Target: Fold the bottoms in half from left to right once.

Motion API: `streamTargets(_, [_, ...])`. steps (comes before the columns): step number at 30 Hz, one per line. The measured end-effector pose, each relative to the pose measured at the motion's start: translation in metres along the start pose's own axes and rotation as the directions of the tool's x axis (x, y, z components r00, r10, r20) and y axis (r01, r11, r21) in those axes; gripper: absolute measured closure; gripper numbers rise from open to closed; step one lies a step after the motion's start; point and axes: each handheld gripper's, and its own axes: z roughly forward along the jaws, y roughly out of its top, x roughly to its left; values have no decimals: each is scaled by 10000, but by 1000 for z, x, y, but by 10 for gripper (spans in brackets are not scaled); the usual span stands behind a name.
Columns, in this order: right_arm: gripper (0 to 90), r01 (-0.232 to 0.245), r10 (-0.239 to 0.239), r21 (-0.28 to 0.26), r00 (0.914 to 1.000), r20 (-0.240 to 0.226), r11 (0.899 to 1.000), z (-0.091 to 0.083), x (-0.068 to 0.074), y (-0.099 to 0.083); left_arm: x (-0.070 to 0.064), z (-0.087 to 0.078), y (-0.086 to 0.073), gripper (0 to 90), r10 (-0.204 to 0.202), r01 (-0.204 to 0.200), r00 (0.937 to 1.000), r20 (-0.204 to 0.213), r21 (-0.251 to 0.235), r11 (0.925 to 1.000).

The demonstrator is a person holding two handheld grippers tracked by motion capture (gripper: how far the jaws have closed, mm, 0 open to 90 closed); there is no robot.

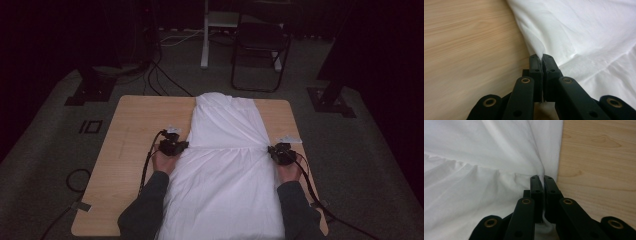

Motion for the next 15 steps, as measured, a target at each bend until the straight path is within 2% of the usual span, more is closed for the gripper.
streamTargets(3, [874, -70, 71, 5, 9998, -198, 10000, -3, 1, -2, 2, -10, -5, 880, 50, -50, 10000, -21, -157, 9999])
streamTargets(4, [874, -42, 43, 17, 9995, -323, 10000, -7, 6, -6, 0, -20, -12, 880, 269, -272, 9996, -133, -256, 9993])
streamTargets(7, [875, 100, -95, 99, 9983, -575, 9999, -14, 15, -12, -1, -36, -28, 880, 531, -537, 9982, -265, -211, 9983])
streamTargets(8, [875, 178, -170, 114, 9973, -708, 9998, -17, 19, -14, -1, -42, -35, 879, 537, -543, 9982, -268, -242, 9982])
streamTargets(9, [875, 178, -170, 114, 9973, -708, 9998, -17, 19, -14, -1, -42, -35, 879, 537, -543, 9982, -268, -242, 9982])
streamTargets(11, [875, 342, -322, 161, 9935, -1094, 9993, -29, 31, -25, -2, -60, -55, 879, 635, -640, 9976, -280, -180, 9978])
streamTargets(12, [875, 342, -322, 161, 9935, -1094, 9993, -29, 31, -25, -2, -60, -55, 878, 635, -640, 9976, -280, -180, 9978])
streamTargets(13, [875, 464, -430, 219, 9896, -1370, 9987, -40, 41, -34, -3, -71, -68, 878, 639, -641, 9977, -222, -100, 9979])
streamTargets(14, [875, 479, -436, 270, 9886, -1438, 9985, -43, 44, -37, -3, -71, -68, 878, 639, -641, 9977, -222, -100, 9979])
streamTargets(15, [875, 554, -500, 315, 9871, -1522, 9980, -48, 48, -41, -4, -76, -75, 877, 642, -644, 9978, -170, -79, 9979])
